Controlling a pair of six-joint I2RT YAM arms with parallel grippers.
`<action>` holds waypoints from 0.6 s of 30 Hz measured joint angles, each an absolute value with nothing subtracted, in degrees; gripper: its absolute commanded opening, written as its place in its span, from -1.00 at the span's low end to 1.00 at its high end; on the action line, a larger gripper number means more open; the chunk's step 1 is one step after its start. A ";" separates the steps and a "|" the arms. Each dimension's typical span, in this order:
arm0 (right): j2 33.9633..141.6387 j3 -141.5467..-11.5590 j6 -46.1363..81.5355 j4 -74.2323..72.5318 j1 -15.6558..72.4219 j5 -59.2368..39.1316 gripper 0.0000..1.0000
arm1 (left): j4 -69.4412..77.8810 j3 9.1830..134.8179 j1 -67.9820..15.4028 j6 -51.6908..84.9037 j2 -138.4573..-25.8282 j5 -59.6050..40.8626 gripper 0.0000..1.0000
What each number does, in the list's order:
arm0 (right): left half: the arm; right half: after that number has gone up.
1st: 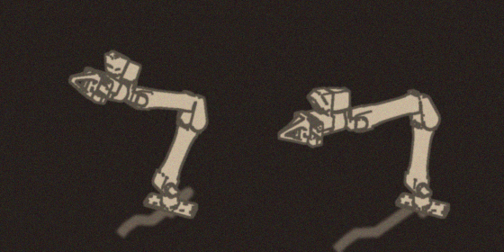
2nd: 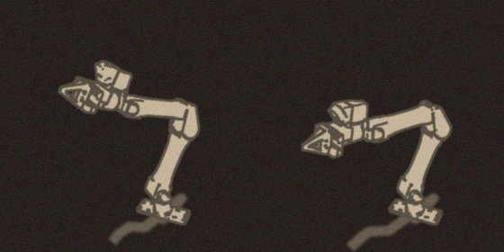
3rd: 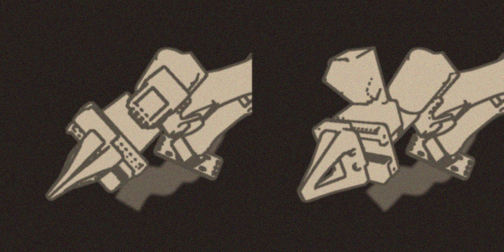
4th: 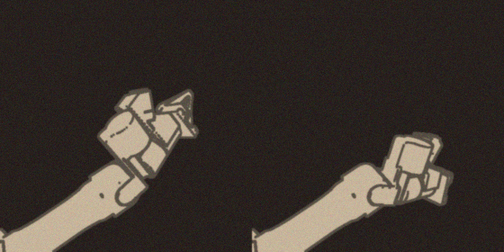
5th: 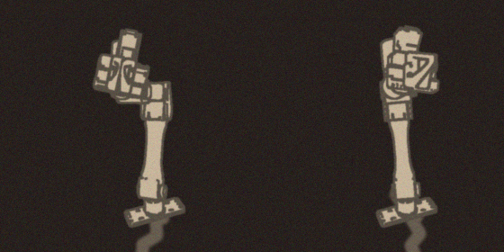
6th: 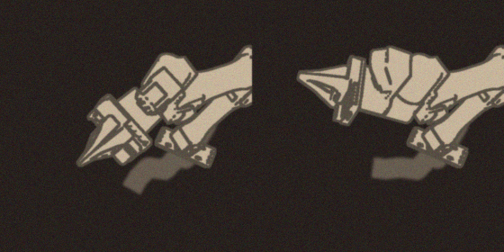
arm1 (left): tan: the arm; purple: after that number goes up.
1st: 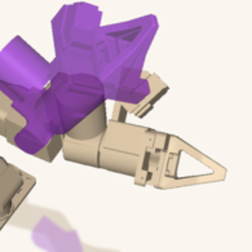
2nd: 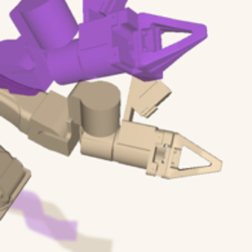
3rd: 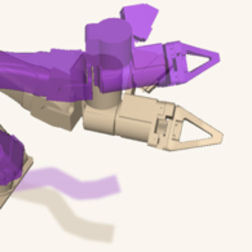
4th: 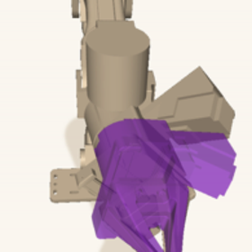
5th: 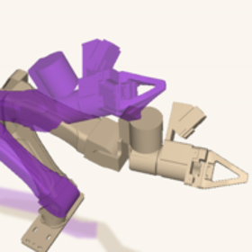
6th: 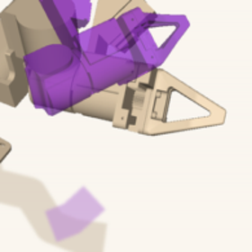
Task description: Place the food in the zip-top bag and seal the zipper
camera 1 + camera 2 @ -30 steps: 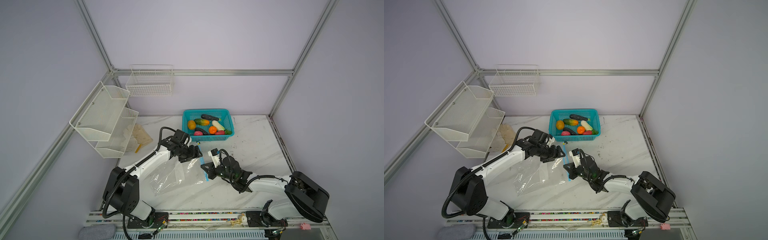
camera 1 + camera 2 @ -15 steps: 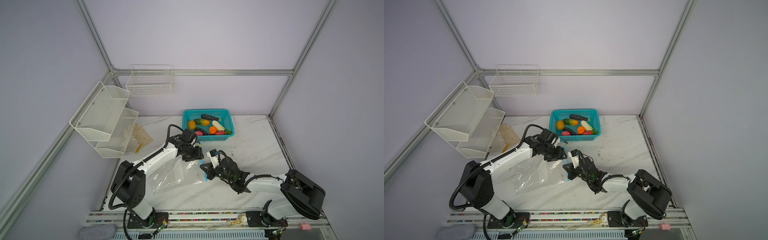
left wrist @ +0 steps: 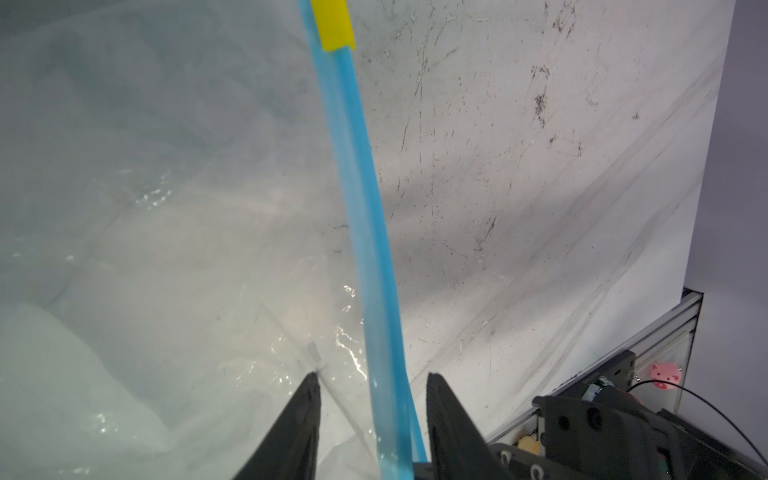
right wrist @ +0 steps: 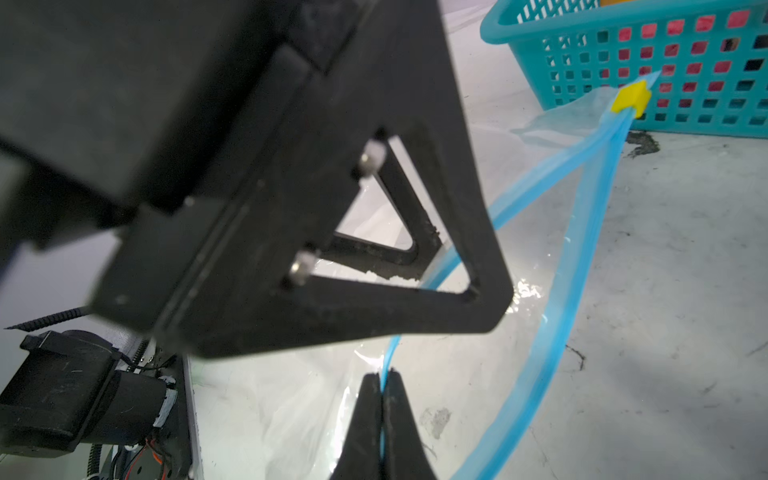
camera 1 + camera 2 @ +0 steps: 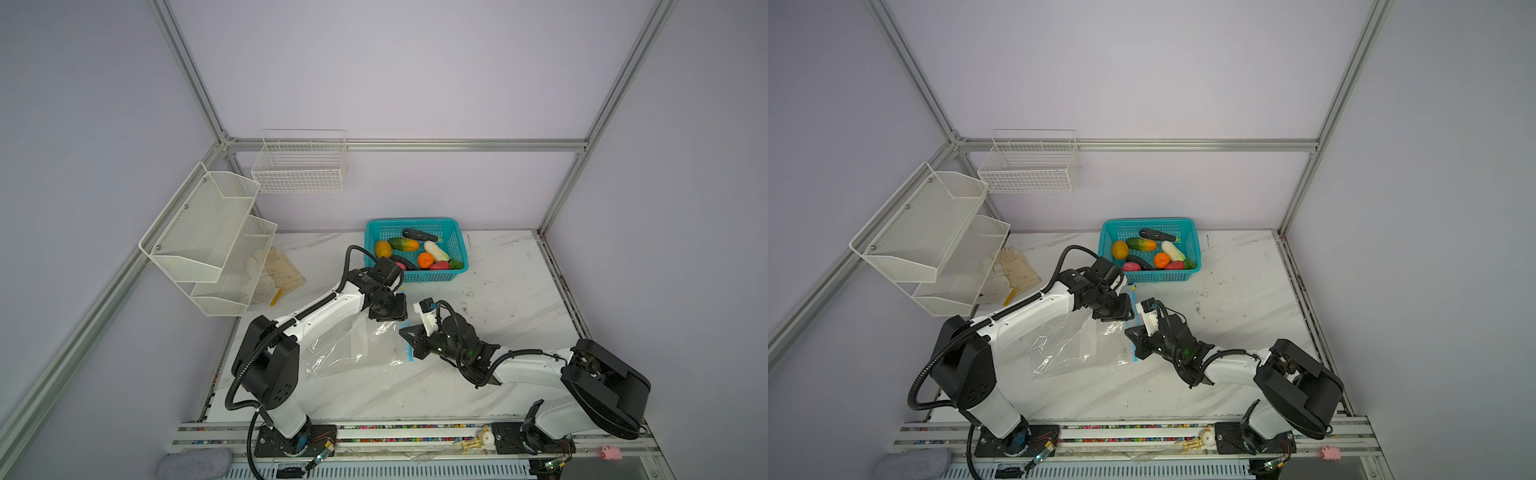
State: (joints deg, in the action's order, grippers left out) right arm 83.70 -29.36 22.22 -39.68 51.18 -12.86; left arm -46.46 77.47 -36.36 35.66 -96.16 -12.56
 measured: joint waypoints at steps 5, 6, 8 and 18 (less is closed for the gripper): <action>83.77 -29.36 22.22 -39.68 51.18 -12.88 -1.00 | -46.89 77.58 -36.58 35.33 -96.16 -12.29 -0.62; 83.92 -29.36 22.22 -39.70 51.18 -12.91 -1.00 | -46.94 77.58 -36.58 35.31 -96.16 -12.34 -0.66; 84.38 -29.39 22.22 -39.70 51.22 -12.93 -1.00 | -47.09 77.58 -36.58 35.27 -96.16 -12.36 -0.75; 84.88 -29.89 22.26 -39.59 51.44 -13.13 -1.00 | -47.66 77.58 -36.58 35.11 -96.14 -12.32 -1.00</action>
